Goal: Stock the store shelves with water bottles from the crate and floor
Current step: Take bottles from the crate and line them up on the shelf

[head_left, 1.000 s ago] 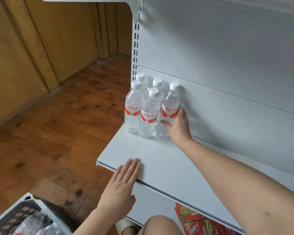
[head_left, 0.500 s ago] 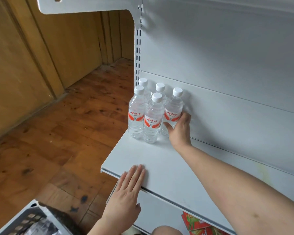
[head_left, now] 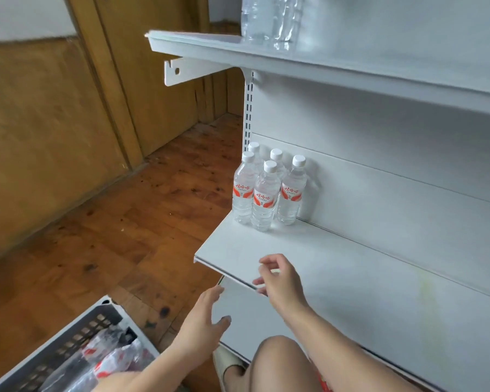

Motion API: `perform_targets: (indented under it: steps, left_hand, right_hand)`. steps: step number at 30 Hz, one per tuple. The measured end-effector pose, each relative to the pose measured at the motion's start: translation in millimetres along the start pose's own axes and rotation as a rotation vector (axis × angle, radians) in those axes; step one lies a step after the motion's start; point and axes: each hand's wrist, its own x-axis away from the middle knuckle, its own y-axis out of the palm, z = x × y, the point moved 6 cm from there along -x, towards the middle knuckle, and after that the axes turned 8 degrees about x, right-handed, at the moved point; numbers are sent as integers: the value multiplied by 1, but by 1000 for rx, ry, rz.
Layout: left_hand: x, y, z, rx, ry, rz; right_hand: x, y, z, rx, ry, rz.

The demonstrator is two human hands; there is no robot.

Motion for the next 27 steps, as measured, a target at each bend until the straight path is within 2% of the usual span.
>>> perform_targets:
  steps: [5,7,10,12,14,20,25,27]
  left_hand:
    - [92,-30,-17,571,-263,264]
    - [126,-38,-25,737,-343,362]
    - [174,-41,-43,886,-443,459]
    - [203,-47,-60,780,-424,500]
    - [233,-58,-72,653,-407,513]
    - [298,-89,-95,735,-364,579]
    - [322,-92,-108,724,-387,702]
    - [328,-93,-113,693,-414,713]
  right_hand:
    - [122,52,4,-154,41,-289]
    - [162,63,17,-49,23,-345]
    - [209,76,28,208,-186,-414]
    - [227,87,24,278,-278,-477]
    - [236,98,20,263,-260,-519]
    - [274,125,14,354,-271,-707]
    - [283,145,32,227,-104,-884]
    - [285,155,39,249,-95,-942]
